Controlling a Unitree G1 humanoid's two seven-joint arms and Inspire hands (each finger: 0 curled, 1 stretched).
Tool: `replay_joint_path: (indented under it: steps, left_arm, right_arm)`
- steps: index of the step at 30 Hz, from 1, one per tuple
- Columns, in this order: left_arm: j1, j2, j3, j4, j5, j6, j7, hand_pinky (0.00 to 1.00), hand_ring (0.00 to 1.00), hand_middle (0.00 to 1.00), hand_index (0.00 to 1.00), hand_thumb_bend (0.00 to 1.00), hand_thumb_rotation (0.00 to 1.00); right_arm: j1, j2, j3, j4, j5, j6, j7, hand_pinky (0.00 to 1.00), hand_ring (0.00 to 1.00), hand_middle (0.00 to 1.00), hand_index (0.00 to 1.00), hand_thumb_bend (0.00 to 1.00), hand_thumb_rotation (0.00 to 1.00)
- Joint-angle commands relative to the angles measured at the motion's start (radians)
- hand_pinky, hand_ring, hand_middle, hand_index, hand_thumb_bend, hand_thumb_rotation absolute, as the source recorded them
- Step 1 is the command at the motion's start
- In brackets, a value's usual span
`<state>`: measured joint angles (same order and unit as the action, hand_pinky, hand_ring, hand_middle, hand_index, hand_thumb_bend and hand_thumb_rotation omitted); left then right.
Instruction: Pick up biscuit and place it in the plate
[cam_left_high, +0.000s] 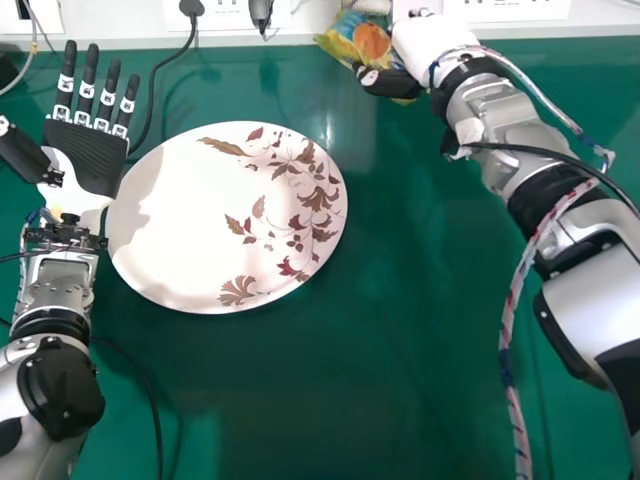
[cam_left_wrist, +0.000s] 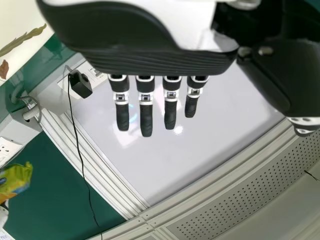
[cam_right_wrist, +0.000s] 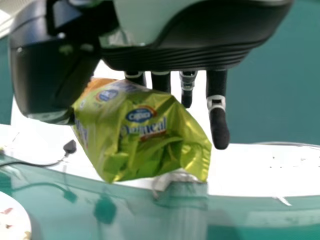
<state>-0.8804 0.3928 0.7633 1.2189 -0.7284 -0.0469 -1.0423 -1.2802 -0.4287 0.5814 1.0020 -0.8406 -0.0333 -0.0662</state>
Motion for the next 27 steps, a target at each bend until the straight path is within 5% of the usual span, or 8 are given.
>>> replay_joint_path:
  steps: [1,16,27]
  left_arm:
    - [0.004,0.012,0.007,-0.004,-0.010,0.005,-0.007,0.80,0.81,0.91,0.98,1.00,0.70]
    - [0.020,0.020,0.018,-0.023,-0.028,0.042,-0.003,0.82,0.80,0.89,0.97,1.00,0.68]
    - [0.039,0.021,0.018,-0.043,-0.046,0.048,0.008,0.82,0.81,0.89,0.99,1.00,0.71]
  right_arm:
    - [0.013,-0.014,-0.012,-0.040,-0.001,0.000,-0.009,0.23,0.36,0.46,0.55,0.49,0.00]
    - [0.077,-0.007,-0.028,-0.209,-0.006,-0.051,0.013,0.23,0.35,0.46,0.56,0.49,0.00]
    - [0.105,0.091,0.015,-0.186,-0.049,-0.145,-0.057,0.23,0.35,0.46,0.56,0.49,0.00]
